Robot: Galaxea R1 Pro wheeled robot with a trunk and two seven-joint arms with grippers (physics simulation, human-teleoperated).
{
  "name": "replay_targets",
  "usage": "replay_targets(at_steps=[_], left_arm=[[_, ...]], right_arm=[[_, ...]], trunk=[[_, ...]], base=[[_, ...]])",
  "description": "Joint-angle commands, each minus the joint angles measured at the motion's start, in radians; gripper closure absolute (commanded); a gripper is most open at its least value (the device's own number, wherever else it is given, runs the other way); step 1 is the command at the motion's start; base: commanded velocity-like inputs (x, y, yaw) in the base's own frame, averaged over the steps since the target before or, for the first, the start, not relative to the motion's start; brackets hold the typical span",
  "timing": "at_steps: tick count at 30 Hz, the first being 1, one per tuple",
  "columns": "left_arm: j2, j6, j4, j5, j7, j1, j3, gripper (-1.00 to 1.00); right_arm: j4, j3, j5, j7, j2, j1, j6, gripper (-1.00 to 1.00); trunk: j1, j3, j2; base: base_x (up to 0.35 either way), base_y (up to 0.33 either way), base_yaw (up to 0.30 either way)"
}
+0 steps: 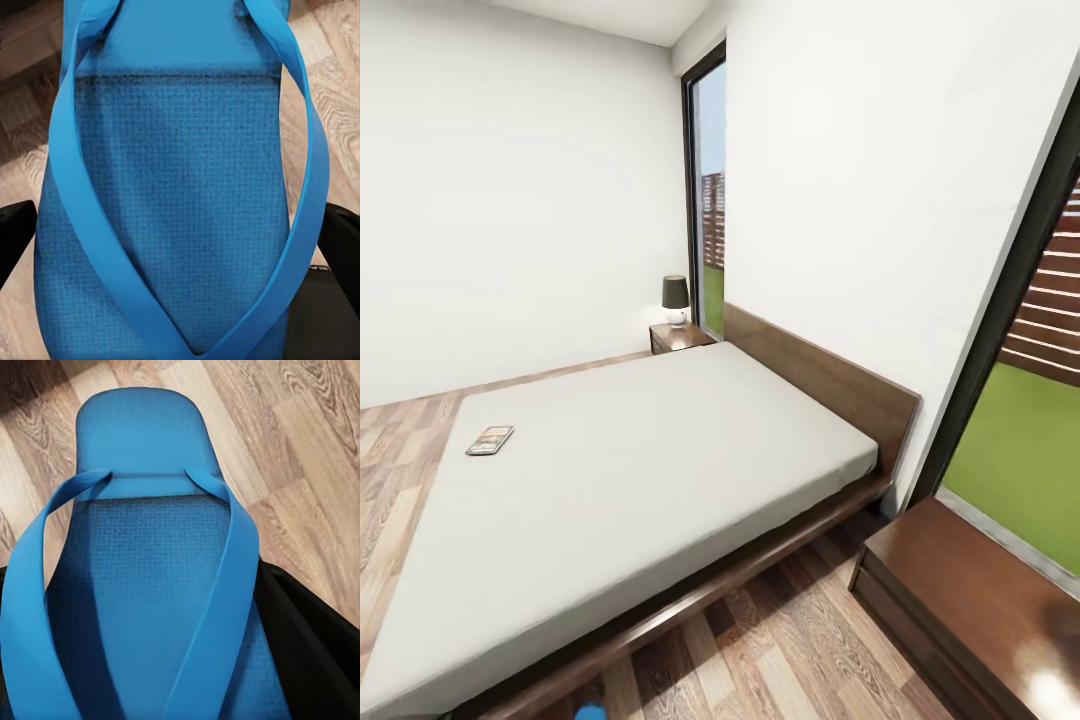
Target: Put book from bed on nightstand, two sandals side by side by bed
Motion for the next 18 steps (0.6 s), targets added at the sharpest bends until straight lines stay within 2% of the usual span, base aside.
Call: replay_targets(at_steps=[1,18], left_arm=[[0.0,-0.009,0.001,0.006,0.005,0.002,-0.009,1.0],[-0.001,-0.029,-0.001,0.009,0.004,0.013,-0.008,1.0]], right_arm=[[0.001,-0.005,0.007,0.003,0.0,-0.001,-0.003,1.0],[0.0,-0.004,0.009,0.003,-0.002,-0.001,-0.004,1.0]], trunk=[[0.001,-0.002,-0.002],[0.001,-0.002,-0.002]], base=[[0.0,0.0,0.0],[0.0,0.0,0.0]])
